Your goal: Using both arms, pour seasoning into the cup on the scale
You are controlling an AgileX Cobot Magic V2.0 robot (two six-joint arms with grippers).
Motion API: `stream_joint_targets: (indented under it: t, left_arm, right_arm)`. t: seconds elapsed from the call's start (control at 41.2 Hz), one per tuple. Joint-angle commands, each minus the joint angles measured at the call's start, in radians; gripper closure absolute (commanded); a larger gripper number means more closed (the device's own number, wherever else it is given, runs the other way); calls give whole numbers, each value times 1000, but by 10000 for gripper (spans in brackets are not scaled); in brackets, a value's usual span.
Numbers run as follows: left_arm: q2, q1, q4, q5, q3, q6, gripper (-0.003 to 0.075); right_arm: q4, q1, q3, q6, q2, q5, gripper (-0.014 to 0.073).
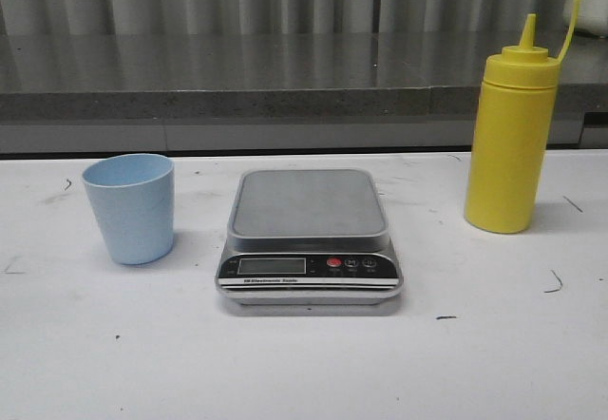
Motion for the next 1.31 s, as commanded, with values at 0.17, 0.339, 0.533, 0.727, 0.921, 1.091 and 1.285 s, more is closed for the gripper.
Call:
stream_joint_targets:
  t: [0.17, 0.339, 0.533, 0.727, 0.921, 1.091, 1.285]
  left_arm:
    - [-16, -9, -11, -78, 25, -3, 740]
    - [-16, -9, -11, -78, 25, -3, 740]
    - [-16, -9, -11, -78, 25, -3, 740]
    - [-16, -9, -11, -78, 25, -3, 740]
    - [-16, -9, -11, -169, 22, -3, 740]
    - [-16, -9, -28, -141, -98, -3, 740]
    - [60, -9, -22, 130, -396, -3, 740]
  right_arm:
    - [-12, -3, -6, 3, -17, -84, 660]
    - [-12, -3, -6, 3, -17, -84, 660]
    - [-12, -3, -6, 3, -17, -84, 660]
    - [-12, -3, -6, 3, -17, -84, 660]
    - [-12, -3, -7, 3, -17, -120, 660]
    - [-13, -3, -128, 3, -17, -50, 660]
    - [-49, -3, -378, 2, 54, 178, 660]
